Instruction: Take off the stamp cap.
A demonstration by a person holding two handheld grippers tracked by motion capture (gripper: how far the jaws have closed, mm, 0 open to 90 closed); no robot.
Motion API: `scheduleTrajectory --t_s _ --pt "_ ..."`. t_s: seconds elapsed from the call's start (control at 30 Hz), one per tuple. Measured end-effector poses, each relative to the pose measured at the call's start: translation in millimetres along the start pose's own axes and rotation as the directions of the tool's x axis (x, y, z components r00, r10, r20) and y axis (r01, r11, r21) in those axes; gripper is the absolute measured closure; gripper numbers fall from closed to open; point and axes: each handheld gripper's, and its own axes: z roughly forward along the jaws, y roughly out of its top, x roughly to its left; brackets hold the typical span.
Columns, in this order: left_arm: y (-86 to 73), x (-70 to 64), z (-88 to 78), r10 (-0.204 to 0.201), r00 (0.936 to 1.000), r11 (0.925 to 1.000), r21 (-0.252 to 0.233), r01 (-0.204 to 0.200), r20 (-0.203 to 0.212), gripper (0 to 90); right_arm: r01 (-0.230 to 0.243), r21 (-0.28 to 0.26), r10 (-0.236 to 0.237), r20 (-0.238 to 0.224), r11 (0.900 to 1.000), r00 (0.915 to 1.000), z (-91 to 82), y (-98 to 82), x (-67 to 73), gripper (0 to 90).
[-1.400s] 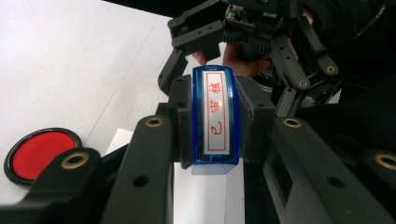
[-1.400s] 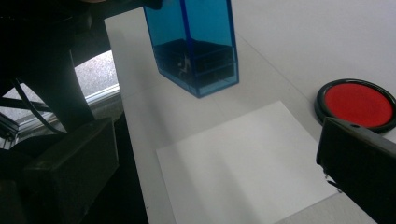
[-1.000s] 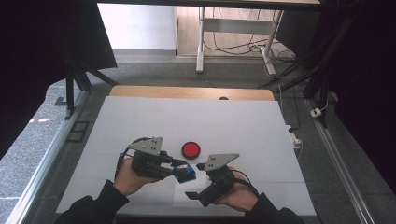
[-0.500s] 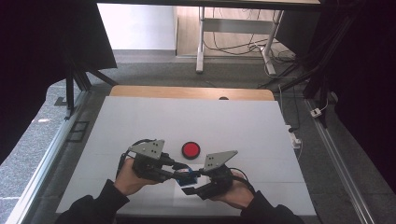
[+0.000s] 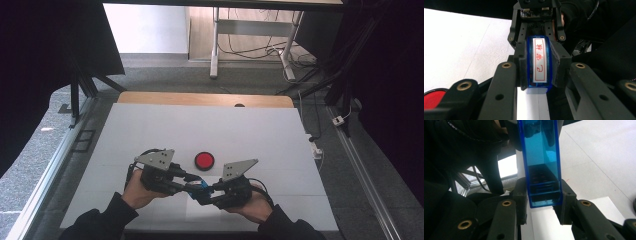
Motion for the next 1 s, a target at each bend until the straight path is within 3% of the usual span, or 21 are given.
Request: scheduleTrajectory --t_s 0.17,0.2,0.23,0.37,0.5,0.67,0.73,0.87,1.0 --pt "-0.1 -0.4 -1.0 0.013 0.9999 0.9998 -0.016 -0.013 0.002 70.2 -0.006 -0.012 0.006 -0.017 1.000 0.9998 -1.4 0.1 -0.6 68.3" --pt "0.0 -1.0 -1.4 0.017 0.9999 0.9996 -0.022 -0.017 -0.003 70.2 -0.020 -0.013 0.020 -0.024 1.000 0.9995 -1.6 0.2 -1.1 68.4" --pt "0.2 -1.4 -1.8 0.022 0.9997 0.9995 -0.022 -0.022 -0.006 70.3 -0.064 -0.013 0.063 -0.045 0.998 0.9970 -1.8 0.3 -2.9 68.6" --pt "0.6 -2.4 -2.1 0.026 0.9996 0.9995 -0.017 -0.026 -0.008 70.3 -0.085 -0.009 0.084 -0.050 0.996 0.9952 -1.1 0.2 -3.2 68.7" --pt "1.5 -1.1 -1.7 0.014 0.9998 0.9999 -0.011 -0.013 0.012 70.4 -0.039 0.003 0.039 -0.031 0.999 0.9988 -2.1 1.8 0.1 69.0" --pt "0.4 2.3 -1.4 -0.014 0.9979 0.9996 -0.024 0.015 0.063 70.4 0.059 0.023 -0.059 -0.013 0.998 0.9982 -3.6 4.2 6.5 69.2" --pt "1.1 1.7 -1.3 -0.011 0.9983 0.9997 -0.020 0.013 0.058 70.4 0.078 0.029 -0.077 -0.008 0.997 0.9970 -4.0 4.8 8.0 69.2" --pt "2.8 -1.3 -0.6 0.017 0.9998 0.9998 0.007 -0.017 0.011 70.4 0.005 0.036 -0.005 -0.003 0.999 1.0000 -2.8 3.6 3.3 69.1" --pt "3.0 -1.6 0.4 0.014 0.9999 0.9998 0.015 -0.014 0.004 70.4 -0.010 0.059 0.010 -0.001 0.998 0.9999 -2.1 3.0 2.1 69.1"
